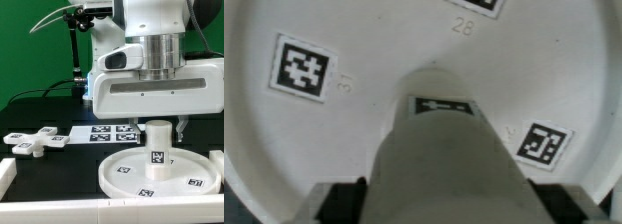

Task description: Assemble round table

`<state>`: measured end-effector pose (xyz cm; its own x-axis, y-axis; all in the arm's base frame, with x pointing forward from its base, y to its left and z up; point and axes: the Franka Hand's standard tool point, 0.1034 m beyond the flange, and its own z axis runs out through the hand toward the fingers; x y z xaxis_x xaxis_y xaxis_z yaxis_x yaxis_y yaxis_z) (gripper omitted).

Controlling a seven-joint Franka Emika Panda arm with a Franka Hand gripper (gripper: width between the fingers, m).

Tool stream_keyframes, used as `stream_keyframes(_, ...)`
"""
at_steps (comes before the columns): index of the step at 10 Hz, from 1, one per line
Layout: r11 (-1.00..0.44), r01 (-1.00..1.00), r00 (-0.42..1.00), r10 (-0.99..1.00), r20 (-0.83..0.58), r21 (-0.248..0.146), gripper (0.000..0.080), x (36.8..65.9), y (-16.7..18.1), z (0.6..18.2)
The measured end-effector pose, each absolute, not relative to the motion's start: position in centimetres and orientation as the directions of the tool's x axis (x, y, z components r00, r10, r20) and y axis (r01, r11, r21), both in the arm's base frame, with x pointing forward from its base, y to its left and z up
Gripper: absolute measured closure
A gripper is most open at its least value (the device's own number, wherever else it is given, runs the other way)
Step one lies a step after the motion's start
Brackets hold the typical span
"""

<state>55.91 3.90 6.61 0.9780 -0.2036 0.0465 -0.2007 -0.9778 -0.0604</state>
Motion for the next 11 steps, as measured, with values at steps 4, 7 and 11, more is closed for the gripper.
stream_keyframes(4, -0.870, -0.484, 0.872, -0.488, 0.024, -0.099, 0.0382, 55.98, 3.70, 6.59)
stream_keyframes(7, -0.800, -0.590, 0.804, -0.594, 0.006, -0.112, 0.0381, 56.01, 3.55, 6.58)
stream_keyframes(11, -0.705, -0.693, 0.716, -0.698, -0.024, -0.152, 0.0208, 56.32, 3.11, 6.73)
